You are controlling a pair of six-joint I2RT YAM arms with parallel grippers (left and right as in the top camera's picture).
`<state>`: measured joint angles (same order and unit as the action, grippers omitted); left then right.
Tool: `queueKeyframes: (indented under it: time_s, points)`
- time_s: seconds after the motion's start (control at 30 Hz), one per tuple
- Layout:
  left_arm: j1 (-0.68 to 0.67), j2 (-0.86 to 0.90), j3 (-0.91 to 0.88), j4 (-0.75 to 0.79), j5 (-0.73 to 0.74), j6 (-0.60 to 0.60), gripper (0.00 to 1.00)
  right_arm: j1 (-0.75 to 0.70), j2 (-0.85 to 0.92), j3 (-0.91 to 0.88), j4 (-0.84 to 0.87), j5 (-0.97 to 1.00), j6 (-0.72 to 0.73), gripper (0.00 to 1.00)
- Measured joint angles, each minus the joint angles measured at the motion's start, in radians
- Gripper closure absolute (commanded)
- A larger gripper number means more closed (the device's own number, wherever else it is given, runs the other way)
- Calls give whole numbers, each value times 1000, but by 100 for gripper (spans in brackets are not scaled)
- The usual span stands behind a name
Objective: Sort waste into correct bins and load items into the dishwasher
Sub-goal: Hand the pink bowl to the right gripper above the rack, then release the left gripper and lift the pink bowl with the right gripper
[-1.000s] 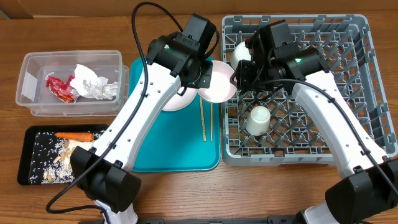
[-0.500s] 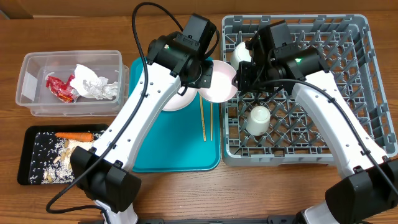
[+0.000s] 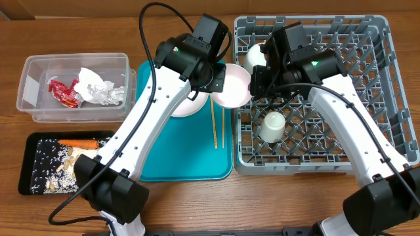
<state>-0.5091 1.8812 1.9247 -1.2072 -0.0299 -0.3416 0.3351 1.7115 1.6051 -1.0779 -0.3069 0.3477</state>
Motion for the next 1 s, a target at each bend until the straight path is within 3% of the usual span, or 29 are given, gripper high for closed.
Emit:
queueKeyframes:
  time_s: [0.07, 0.27, 0.37, 0.6, 0.63, 0.7, 1.0]
  points:
    - [0, 0, 0, 1, 3, 0, 94, 0, 1, 0, 0, 2, 0, 96]
    - [0, 0, 2, 3, 19, -2, 69, 1, 2, 0, 3, 4, 0, 96]
    - [0, 2, 29, -29, 19, 0, 67, 1, 2, 0, 3, 8, -1, 96]
    - [33, 6, 299, -146, 24, 4, 53, -5, 2, 0, 17, 14, 0, 96]
    - [41, 6, 342, -158, 26, 4, 41, -9, 2, 0, 25, 24, -1, 96]
    - [63, 6, 420, -172, 25, 7, 0, -27, 2, 0, 47, 45, -2, 96]
    - [105, 2, 492, -178, 7, 2, 0, -209, 2, 0, 223, 237, -87, 96]
